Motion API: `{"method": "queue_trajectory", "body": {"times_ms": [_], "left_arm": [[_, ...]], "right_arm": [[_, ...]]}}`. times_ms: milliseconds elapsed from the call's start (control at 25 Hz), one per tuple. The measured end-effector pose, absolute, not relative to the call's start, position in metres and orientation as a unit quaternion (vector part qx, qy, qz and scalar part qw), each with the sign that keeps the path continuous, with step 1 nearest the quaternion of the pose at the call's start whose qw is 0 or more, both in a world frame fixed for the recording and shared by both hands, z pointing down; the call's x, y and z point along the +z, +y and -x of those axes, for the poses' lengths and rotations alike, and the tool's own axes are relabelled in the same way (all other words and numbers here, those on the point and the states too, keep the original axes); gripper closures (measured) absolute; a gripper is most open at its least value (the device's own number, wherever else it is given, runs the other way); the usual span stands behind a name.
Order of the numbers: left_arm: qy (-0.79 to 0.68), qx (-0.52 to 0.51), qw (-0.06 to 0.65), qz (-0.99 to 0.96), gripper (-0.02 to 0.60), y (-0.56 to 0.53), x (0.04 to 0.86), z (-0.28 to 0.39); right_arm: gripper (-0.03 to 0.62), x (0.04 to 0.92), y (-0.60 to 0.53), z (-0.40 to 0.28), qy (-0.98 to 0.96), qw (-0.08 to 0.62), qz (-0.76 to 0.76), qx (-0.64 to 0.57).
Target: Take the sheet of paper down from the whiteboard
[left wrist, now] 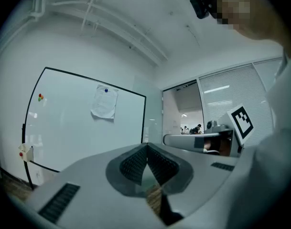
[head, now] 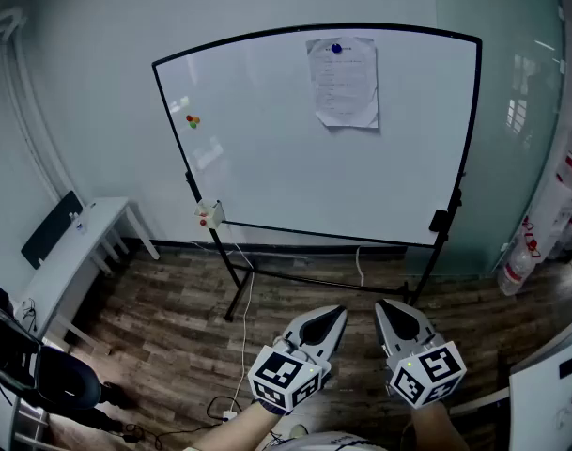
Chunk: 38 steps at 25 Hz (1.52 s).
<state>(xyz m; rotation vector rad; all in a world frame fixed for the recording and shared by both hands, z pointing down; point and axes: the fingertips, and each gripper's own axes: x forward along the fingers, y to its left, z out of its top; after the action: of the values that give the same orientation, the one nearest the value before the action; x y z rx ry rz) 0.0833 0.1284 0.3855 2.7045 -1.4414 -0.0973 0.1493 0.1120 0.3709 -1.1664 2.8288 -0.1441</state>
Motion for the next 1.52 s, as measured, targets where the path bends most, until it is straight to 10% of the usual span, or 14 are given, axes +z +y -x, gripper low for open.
{"method": "queue_trajectory", "body": {"times_ms": [1520], "left_arm": [[-0.454,-0.042,-0.029,-0.89,0.568,-0.103,0.351,0.021]], "right_arm": [[0.582,0.329,-0.092,-0.06,0.907,0.075,0.414,-0.013]]}}
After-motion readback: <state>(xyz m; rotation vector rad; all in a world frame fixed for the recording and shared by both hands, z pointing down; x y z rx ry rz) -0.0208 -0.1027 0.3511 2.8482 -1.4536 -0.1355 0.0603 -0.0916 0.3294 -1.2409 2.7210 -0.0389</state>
